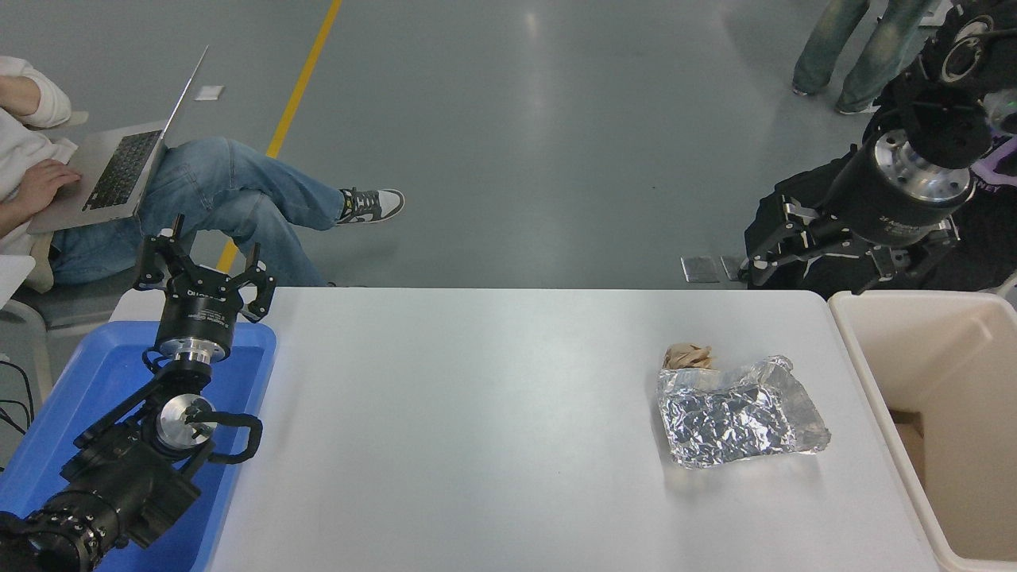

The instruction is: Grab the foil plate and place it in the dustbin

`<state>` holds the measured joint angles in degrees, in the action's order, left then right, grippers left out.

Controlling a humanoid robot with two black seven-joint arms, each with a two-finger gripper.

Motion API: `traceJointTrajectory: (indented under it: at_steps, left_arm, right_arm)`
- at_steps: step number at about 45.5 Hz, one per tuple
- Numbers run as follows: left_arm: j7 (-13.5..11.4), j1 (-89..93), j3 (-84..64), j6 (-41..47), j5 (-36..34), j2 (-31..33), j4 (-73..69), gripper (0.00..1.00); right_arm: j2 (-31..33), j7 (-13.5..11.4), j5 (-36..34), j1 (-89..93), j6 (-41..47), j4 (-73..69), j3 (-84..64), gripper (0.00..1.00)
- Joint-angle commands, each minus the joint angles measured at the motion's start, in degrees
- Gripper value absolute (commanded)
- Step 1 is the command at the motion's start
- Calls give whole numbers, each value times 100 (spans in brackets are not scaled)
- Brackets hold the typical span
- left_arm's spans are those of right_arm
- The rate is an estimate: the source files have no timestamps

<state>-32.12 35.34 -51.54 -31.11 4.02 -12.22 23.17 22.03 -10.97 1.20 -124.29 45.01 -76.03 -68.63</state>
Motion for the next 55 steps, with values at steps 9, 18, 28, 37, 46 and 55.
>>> traceJointTrajectory:
  at_steps: [9, 18, 28, 37, 46, 55]
  left_arm:
    - [-4, 0, 4, 0, 2, 0, -5, 99]
    - [-4, 0, -5, 0, 2, 0, 3, 99]
    - [-4, 0, -5, 0, 2, 0, -5, 99]
    - [-4, 0, -5, 0, 2, 0, 3, 99]
    - [-4, 8, -5, 0, -6, 0, -5, 99]
    - [-4, 0, -5, 0, -6, 0, 3, 99]
  right_arm:
    - [381, -1, 3, 1635, -1, 264, 385, 100]
    - [846, -1, -137, 2575, -798, 598, 640, 100]
    - [1093, 8, -945, 3903, -2462, 1029, 1193, 100]
    - [1093, 8, -2088, 4633, -2558, 1381, 1387, 99]
    - [1005, -1, -2194, 5037, -3120, 1548, 1422, 99]
    - [812, 7, -2264, 5529, -3385, 1688, 2045, 99]
